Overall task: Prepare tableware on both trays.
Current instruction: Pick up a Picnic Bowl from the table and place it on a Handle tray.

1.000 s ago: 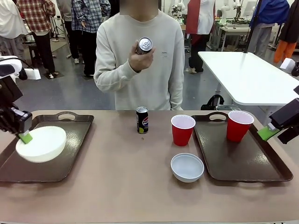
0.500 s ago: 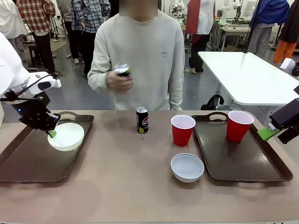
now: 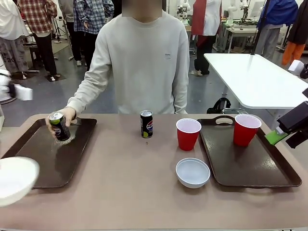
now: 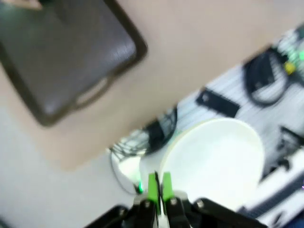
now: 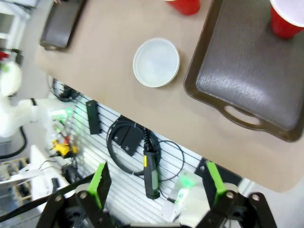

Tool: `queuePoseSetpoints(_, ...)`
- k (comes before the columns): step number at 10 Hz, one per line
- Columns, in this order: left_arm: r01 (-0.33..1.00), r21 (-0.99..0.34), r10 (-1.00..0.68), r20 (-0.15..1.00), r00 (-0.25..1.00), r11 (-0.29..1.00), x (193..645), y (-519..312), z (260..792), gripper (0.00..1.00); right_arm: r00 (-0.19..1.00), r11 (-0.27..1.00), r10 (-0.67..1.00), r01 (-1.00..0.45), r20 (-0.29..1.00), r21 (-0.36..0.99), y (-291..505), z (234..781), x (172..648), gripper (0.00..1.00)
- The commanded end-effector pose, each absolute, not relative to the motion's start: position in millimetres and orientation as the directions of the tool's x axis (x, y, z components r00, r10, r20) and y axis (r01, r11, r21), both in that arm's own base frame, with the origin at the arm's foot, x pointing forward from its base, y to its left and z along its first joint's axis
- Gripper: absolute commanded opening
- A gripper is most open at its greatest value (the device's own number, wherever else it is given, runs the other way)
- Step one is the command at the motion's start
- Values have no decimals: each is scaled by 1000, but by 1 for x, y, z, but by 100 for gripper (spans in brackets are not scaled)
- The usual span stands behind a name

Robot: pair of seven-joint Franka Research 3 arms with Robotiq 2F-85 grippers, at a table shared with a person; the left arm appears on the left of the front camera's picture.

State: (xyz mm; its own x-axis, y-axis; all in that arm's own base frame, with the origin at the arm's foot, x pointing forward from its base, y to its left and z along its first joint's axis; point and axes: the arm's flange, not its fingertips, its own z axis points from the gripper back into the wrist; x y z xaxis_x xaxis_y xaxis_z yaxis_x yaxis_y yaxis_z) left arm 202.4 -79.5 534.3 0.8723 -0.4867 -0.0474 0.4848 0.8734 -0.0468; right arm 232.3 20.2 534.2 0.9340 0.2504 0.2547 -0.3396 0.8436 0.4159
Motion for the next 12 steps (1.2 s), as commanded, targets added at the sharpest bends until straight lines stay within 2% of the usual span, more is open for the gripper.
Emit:
queuePoseSetpoints(1,504,-11,-504,-44,863,864,192,-73,538,4,937,853,244,-330,250,405,20,532,233,100)
queuePoseSetpoints(5,472,-12,-472,-38,881,882,209,-73,539,4,937,853,244,-330,250,405,20,532,233,100)
queuePoseSetpoints(6,434,-3,-434,18,901,901,218,-73,537,4,937,853,244,-330,250,405,20,532,233,100)
queuePoseSetpoints(7,307,-7,-304,132,944,952,256,-66,521,4,937,853,244,-330,250,405,20,532,233,100)
queuePoseSetpoints(8,233,-56,-224,139,965,971,287,-58,501,4,937,853,244,-330,250,405,20,532,233,100)
queuePoseSetpoints(10,141,-64,-134,114,984,988,317,-44,462,4,937,853,244,-330,250,405,20,532,233,100)
queuePoseSetpoints(12,149,-28,-145,113,983,989,337,-28,426,4,937,853,244,-330,250,405,20,532,233,100)
